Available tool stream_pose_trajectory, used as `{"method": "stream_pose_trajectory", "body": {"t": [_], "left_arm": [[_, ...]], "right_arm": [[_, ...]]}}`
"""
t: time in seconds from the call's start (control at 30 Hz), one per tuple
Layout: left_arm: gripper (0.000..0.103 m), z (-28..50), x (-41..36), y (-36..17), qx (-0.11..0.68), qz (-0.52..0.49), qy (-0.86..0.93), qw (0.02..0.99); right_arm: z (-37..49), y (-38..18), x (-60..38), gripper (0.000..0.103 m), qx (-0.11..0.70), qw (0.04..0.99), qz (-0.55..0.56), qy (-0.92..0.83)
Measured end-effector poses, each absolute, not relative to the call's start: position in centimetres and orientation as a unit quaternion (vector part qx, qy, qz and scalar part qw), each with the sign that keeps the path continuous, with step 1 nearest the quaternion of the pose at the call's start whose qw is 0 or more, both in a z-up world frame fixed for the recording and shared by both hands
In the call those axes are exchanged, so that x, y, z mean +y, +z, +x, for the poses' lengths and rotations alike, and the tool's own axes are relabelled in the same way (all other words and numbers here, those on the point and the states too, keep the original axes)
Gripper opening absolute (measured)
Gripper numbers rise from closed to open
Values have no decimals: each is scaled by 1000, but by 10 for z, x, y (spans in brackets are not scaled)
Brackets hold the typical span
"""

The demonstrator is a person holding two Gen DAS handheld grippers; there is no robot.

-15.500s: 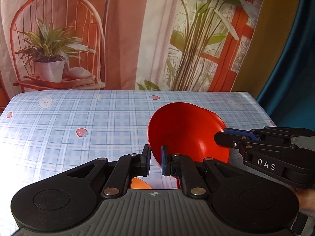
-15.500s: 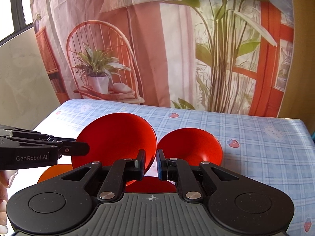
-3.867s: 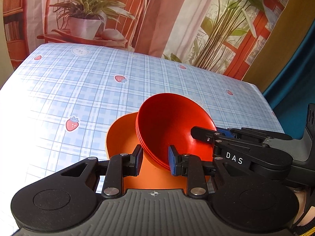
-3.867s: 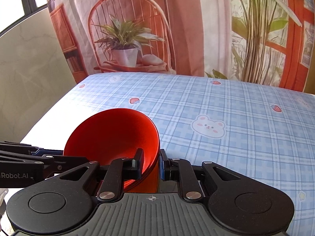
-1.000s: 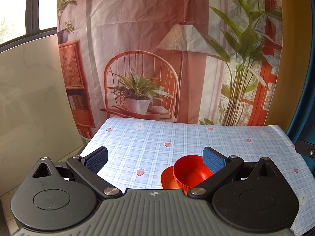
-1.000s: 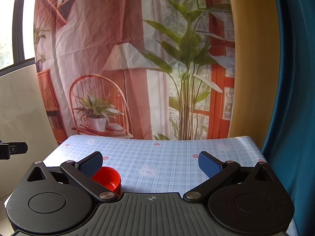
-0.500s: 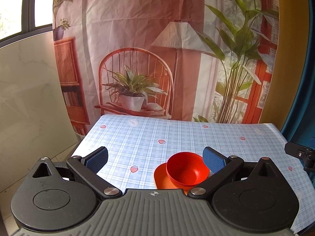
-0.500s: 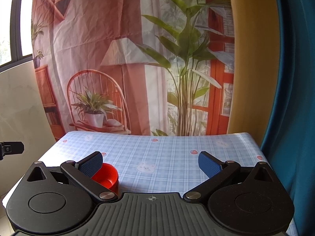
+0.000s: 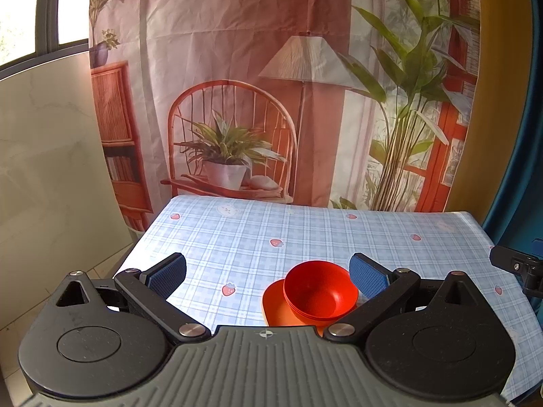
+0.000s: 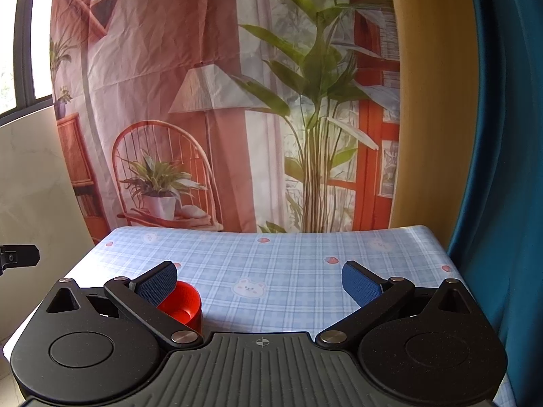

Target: Organize plates and bowls

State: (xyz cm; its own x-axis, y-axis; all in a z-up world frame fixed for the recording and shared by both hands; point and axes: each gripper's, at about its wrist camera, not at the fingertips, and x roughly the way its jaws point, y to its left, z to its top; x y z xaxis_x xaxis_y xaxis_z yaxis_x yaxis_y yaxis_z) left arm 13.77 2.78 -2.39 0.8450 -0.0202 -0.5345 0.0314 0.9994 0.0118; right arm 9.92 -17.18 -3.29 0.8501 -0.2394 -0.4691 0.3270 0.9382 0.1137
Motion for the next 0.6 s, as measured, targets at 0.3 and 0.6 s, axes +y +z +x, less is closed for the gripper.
{"method": "stream_pose_trajectory", "body": {"t": [0.3,0.6], "left_arm": [[103,138,28,-22,278,9,-16,960],[103,139,28,-22,279,8,-16,960]], "right_arm": [[98,-34,-175,103,227,957,102,-149],[96,-36,-180,103,226,956,109,-154]]}}
